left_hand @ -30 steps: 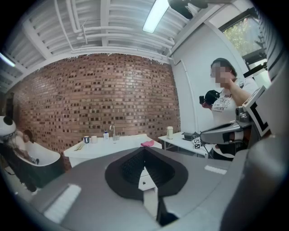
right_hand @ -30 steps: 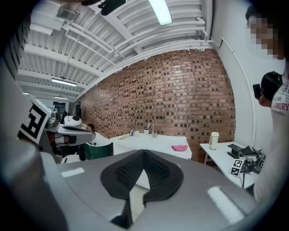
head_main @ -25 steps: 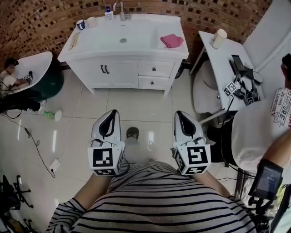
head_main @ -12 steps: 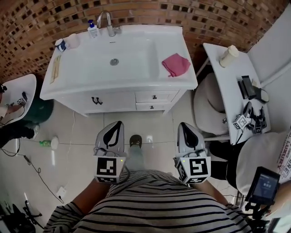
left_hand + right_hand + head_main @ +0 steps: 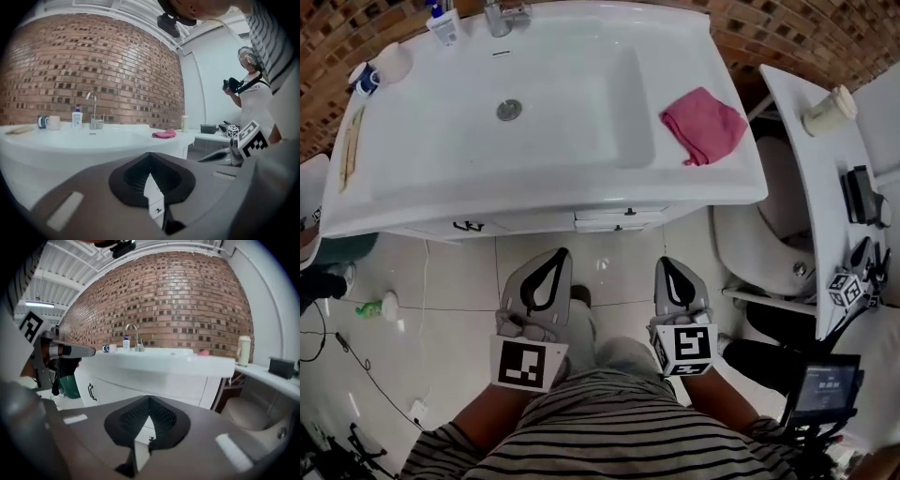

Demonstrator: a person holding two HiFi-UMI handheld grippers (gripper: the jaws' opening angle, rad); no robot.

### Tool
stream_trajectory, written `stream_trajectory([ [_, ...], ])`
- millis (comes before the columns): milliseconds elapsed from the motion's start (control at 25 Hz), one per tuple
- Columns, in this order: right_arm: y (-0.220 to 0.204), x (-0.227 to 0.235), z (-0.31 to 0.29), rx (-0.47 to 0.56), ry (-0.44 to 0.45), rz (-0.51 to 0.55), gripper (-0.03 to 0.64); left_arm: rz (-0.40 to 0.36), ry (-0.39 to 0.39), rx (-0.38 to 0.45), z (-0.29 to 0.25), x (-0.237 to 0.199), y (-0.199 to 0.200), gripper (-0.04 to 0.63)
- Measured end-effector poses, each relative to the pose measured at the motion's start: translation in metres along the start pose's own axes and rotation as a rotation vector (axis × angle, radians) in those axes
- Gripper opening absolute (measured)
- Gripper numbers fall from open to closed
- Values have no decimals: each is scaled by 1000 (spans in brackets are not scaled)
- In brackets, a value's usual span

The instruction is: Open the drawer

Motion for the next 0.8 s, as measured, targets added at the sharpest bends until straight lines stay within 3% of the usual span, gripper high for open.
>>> stream_trajectory([
  [120,-81,-2,-59,-17,-1,11,2,74,-11,21,-31,-3,-69,15],
  [280,-185,-9,-125,-43,11,24,6,78,-31,48,-55,2,-148,15],
  [320,-206,-11,-140,-45,16,24,91,73,-34,53,-58,3,-164,15],
  [400,-241,-16,-166,-47,21,28,124,65,-36,57,-60,6,-190,15],
  [560,-282,-19,-210,-34,9,31,163,45,-32,74,-53,16,-222,15],
  [800,-298,-11,-256,-45,-29,30,184,14,8,101,-45,19,-236,15],
])
Point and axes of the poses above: the fingertips, and each gripper's own axes: z backward along the fingers, x to its right, y out of its top, the point moved 8 cm from there along z, backward along the fingers, and after that the axes turned 5 degrees about -x, right-handed, at the moved point
